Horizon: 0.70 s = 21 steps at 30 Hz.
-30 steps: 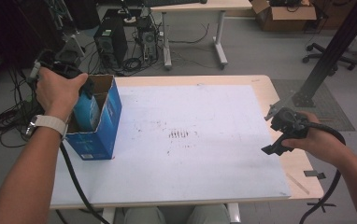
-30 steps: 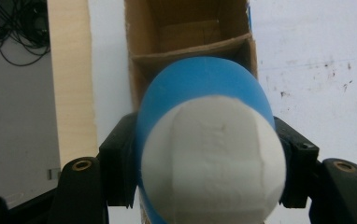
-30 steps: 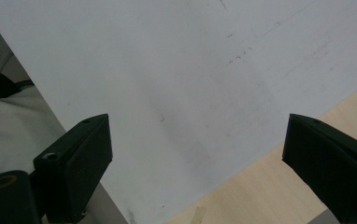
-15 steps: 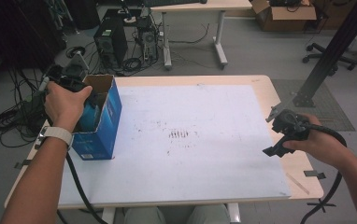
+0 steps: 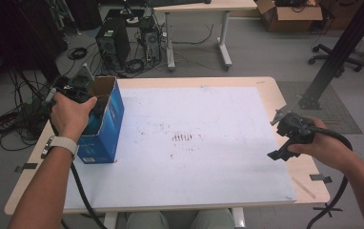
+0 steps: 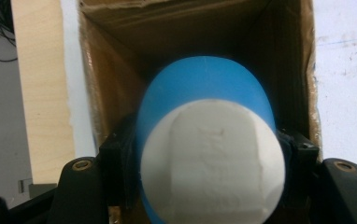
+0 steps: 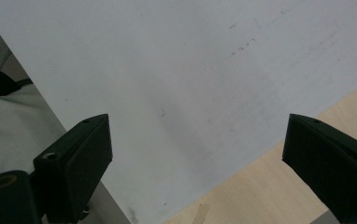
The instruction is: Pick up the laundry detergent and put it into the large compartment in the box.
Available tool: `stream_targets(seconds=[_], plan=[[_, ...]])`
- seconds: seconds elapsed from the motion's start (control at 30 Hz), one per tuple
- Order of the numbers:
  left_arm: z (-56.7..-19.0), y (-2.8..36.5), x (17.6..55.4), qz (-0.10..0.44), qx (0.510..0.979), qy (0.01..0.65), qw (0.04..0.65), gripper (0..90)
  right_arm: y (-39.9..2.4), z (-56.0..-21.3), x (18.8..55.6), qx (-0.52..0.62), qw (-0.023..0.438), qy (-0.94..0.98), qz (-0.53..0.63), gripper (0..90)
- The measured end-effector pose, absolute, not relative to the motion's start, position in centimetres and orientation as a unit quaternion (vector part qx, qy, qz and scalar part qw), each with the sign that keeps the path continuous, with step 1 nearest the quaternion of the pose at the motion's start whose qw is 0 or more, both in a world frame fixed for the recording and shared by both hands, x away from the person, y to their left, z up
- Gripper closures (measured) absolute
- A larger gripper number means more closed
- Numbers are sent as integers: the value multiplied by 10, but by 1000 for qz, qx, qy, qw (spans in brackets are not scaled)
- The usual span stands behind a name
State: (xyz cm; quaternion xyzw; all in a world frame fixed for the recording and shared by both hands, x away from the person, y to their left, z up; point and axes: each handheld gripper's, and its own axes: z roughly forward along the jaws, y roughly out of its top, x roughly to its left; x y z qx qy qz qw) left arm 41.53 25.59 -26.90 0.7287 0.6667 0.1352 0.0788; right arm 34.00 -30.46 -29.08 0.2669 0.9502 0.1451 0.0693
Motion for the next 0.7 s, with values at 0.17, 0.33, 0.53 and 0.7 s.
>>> stream_targets(seconds=[0.17, 0.33, 0.53, 0.7], plan=[[-275, 256, 416, 132, 731, 665, 78, 375, -304, -291, 340, 267, 68, 950, 145, 85], [-279, 257, 416, 131, 731, 665, 79, 374, -305, -293, 340, 269, 67, 950, 144, 85], [-280, 256, 417, 132, 732, 664, 79, 374, -305, -294, 340, 270, 67, 950, 144, 85], [-280, 256, 417, 132, 732, 663, 82, 373, -306, -293, 340, 270, 67, 950, 145, 85]])
